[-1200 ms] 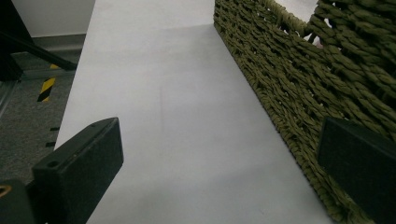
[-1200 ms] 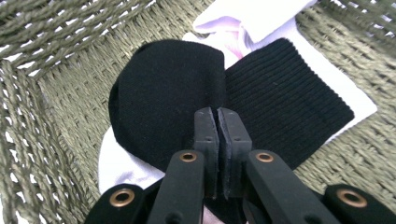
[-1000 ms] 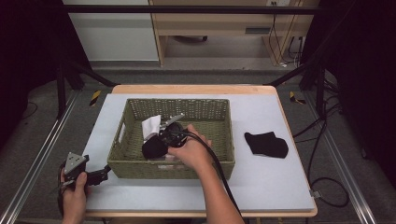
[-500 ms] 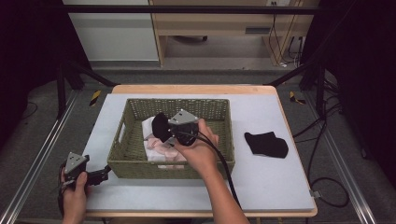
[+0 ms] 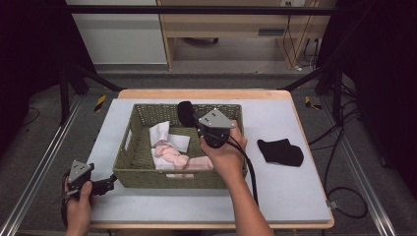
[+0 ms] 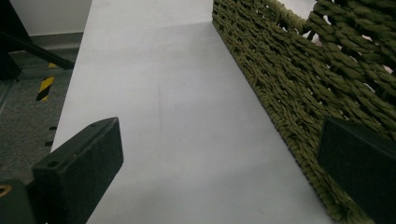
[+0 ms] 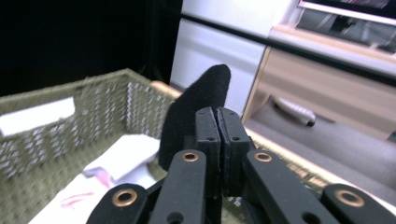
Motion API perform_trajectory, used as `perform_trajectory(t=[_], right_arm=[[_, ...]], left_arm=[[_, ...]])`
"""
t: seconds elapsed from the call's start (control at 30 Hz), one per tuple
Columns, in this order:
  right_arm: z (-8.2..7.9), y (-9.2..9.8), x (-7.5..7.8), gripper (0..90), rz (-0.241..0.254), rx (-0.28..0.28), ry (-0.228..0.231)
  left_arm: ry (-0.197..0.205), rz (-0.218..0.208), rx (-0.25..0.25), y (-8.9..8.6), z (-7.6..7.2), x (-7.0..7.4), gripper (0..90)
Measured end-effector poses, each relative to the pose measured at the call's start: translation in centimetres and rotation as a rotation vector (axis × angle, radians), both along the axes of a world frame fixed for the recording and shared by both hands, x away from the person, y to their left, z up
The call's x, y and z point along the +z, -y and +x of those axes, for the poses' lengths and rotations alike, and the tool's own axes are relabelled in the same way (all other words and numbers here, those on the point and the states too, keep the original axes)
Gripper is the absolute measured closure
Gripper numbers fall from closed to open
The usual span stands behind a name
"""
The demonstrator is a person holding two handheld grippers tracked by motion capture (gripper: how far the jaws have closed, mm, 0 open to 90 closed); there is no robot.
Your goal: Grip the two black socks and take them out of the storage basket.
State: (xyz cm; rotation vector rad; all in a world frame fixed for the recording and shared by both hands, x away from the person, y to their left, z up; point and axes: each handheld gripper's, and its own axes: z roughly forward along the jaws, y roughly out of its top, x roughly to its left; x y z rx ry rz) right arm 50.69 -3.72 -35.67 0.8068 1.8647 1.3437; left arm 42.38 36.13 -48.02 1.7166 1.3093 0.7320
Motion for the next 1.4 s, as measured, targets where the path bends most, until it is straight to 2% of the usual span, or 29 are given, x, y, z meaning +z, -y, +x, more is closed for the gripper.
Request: perform_trajectory(t=[0.3,0.37,0.4,0.47,0.57,0.7,0.87,1.03,1.23,1.4], right_arm=[[-0.1,2.7,1.3,88.7,0.082,-0.013,0.191],[-0.1,3.3,1.6,88.6,0.087,-0.02,0.248],[-0.1,3.7,1.8,88.7,0.085,-0.026,0.297],[-0.1,4.3,2.2,88.6,0.076,-0.041,0.352],[-0.2,5.3,2.9,88.7,0.07,-0.062,0.409],[-0.3,6.8,3.6,88.7,0.084,-0.105,0.45],[-0.7,8.7,4.1,88.6,0.097,-0.188,0.47],[-1.1,10.8,3.9,88.6,0.112,-0.237,0.466],[-1.5,13.9,2.7,88.5,0.131,-0.314,0.445],[-1.7,16.0,1.1,88.5,0.137,-0.363,0.404]], left_arm=[[0.0,0.005,0.0,0.0,0.0,0.0,0.7],[0.0,0.004,0.0,0.0,0.0,0.0,0.7],[0.0,0.004,0.0,0.0,0.0,0.0,0.7],[0.0,0.005,0.0,0.0,0.0,0.0,0.7],[-0.001,0.005,0.001,0.0,0.0,0.0,0.7],[0.0,0.004,0.002,0.0,0.0,0.0,0.7],[0.002,-0.005,0.007,0.0,0.0,0.0,0.4],[0.004,-0.022,0.017,-0.2,0.0,0.0,0.2],[0.004,-0.016,0.016,-0.2,-0.1,0.0,0.2],[0.007,-0.012,0.016,-0.1,-0.1,0.0,0.2]])
